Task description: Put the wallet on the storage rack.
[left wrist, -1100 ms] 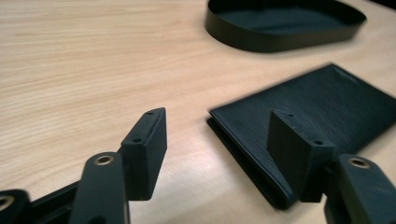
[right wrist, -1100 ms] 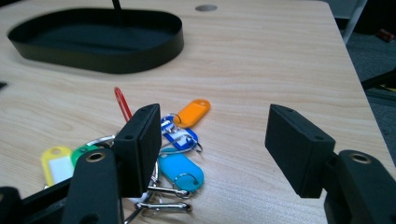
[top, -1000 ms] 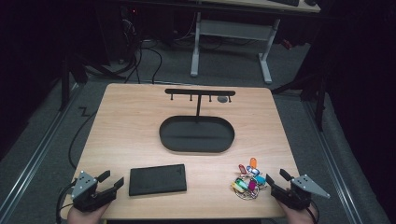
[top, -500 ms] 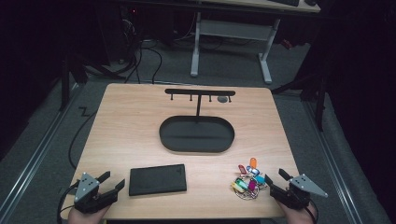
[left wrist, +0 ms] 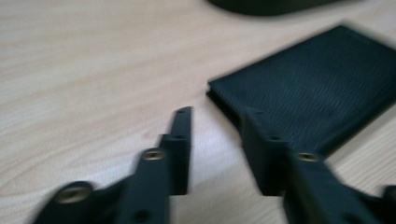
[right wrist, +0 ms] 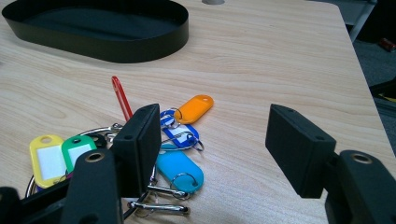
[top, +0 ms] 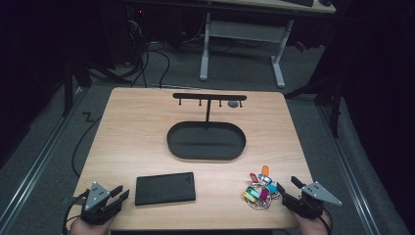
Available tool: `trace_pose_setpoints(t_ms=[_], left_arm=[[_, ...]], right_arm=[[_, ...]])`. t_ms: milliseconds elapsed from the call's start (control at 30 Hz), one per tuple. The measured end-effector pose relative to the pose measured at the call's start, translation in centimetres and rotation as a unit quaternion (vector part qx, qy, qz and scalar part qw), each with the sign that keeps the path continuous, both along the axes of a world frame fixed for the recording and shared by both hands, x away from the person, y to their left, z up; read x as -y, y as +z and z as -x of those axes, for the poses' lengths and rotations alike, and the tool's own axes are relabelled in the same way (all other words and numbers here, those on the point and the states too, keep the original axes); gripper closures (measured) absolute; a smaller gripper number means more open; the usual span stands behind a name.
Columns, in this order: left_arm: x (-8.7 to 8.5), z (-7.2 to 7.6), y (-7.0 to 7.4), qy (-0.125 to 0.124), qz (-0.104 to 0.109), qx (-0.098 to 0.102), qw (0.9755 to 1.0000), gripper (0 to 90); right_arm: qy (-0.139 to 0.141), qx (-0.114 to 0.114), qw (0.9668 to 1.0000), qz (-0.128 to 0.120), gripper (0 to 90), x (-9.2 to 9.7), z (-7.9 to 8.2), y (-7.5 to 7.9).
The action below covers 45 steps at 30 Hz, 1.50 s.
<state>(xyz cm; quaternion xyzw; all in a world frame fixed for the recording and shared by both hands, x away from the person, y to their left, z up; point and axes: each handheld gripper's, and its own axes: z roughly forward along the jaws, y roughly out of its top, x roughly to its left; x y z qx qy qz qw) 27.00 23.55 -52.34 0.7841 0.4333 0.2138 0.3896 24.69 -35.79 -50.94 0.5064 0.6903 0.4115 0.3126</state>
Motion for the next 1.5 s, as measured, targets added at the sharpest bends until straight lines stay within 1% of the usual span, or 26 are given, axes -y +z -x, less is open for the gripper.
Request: trace_pose_setpoints(t_ms=[33,67,100,133,233,267,300,333,367,467,667,800,833,867,1000,1067,1100,1133,1167,1200,1233,1267,1300,1400,1433,1500], left_arm=[[0.4,-0.2,-0.2,-0.002,-0.017,-0.011,0.9998,82.7],[0.4,-0.2,-0.2,-0.002,-0.017,-0.011,0.9998,85.1],[0.6,-0.3,-0.4,-0.003,-0.026,-0.017,0.9995,86.5],[0.7,-0.3,-0.5,-0.005,-0.032,-0.021,0.9993,86.5],[1.2,-0.1,-0.7,-0.018,-0.038,-0.026,0.9988,88.2],[1.4,0.0,-0.7,-0.022,-0.041,-0.026,0.9985,88.2],[1.8,0.1,-0.8,-0.033,-0.048,-0.025,0.9980,88.5],[1.8,0.1,-0.8,-0.033,-0.048,-0.025,0.9980,88.8],[2.2,0.3,-0.8,-0.042,-0.056,-0.023,0.9973,88.9],[2.3,0.4,-0.7,-0.046,-0.059,-0.021,0.9969,90.0],[2.5,0.9,-0.7,-0.062,-0.054,-0.026,0.9963,89.6],[3.4,1.7,-0.5,-0.084,-0.060,-0.025,0.9944,88.7],[4.1,2.1,-0.5,-0.097,-0.064,-0.022,0.9930,88.7],[4.1,2.1,-0.5,-0.097,-0.064,-0.022,0.9930,88.7],[5.5,2.8,-0.4,-0.130,-0.069,-0.022,0.9889,87.9],[6.3,3.2,-0.4,-0.146,-0.072,-0.021,0.9864,87.3],[7.1,3.5,-0.4,-0.165,-0.071,-0.017,0.9835,86.2],[7.1,3.5,-0.4,-0.165,-0.071,-0.017,0.9835,85.8],[7.4,3.6,-0.4,-0.173,-0.074,-0.017,0.9820,85.8],[7.8,3.7,-0.5,-0.179,-0.073,-0.014,0.9810,85.6],[8.2,3.8,-0.4,-0.188,-0.075,-0.012,0.9791,84.8],[8.2,3.8,-0.4,-0.188,-0.075,-0.012,0.9791,84.3],[8.4,4.0,-0.4,-0.193,-0.080,-0.010,0.9780,83.4],[8.2,4.0,-0.2,-0.191,-0.077,-0.009,0.9785,82.2],[8.1,4.1,0.0,-0.189,-0.073,-0.005,0.9793,82.2],[7.7,4.1,0.4,-0.177,-0.062,0.004,0.9823,80.0]], right_arm=[[0.001,0.000,1.0000,0.000,36.4,0.0,0.0,0.0],[0.001,0.000,1.0000,0.000,36.4,0.0,0.0,0.0],[0.001,0.001,1.0000,0.000,36.4,0.1,0.0,0.0],[0.001,0.001,1.0000,0.000,36.4,0.1,0.0,0.0],[0.000,0.000,1.0000,-0.001,36.6,0.1,0.1,0.1],[0.000,0.000,1.0000,-0.001,36.6,0.1,0.1,0.1],[0.001,0.003,1.0000,0.001,36.7,0.2,0.1,0.1],[0.001,0.003,1.0000,0.001,36.7,0.2,0.1,0.1],[0.000,0.002,1.0000,0.000,36.7,0.3,0.1,0.0],[0.000,0.001,1.0000,0.000,36.7,0.2,0.1,0.0],[0.001,-0.001,1.0000,-0.001,36.8,0.1,0.1,0.0],[0.003,0.001,1.0000,-0.001,36.9,0.1,-0.1,0.1],[0.003,0.000,1.0000,-0.001,36.9,0.0,-0.2,0.1],[0.003,0.000,1.0000,-0.001,36.9,0.0,-0.2,0.1],[0.009,-0.001,1.0000,0.001,36.9,-0.3,-0.5,0.0],[0.012,-0.001,0.9999,0.001,36.9,-0.4,-0.6,0.0],[0.013,-0.004,0.9999,0.001,36.9,-0.4,-0.6,0.0],[0.013,-0.004,0.9999,0.001,36.9,-0.4,-0.6,0.0],[0.012,-0.004,0.9999,0.000,36.9,-0.4,-0.6,-0.1],[0.013,-0.003,0.9999,0.001,36.9,-0.4,-0.6,-0.1],[0.011,-0.004,0.9999,-0.001,36.9,-0.3,-0.5,-0.1],[0.011,-0.004,0.9999,-0.001,36.9,-0.3,-0.5,-0.1],[0.011,-0.003,0.9999,0.000,36.9,-0.2,-0.5,-0.1],[0.009,-0.003,1.0000,0.001,36.9,-0.2,-0.3,-0.1],[0.006,-0.003,1.0000,-0.002,36.9,-0.1,-0.2,0.0],[0.003,-0.002,1.0000,-0.002,36.9,0.2,-0.1,0.0]])
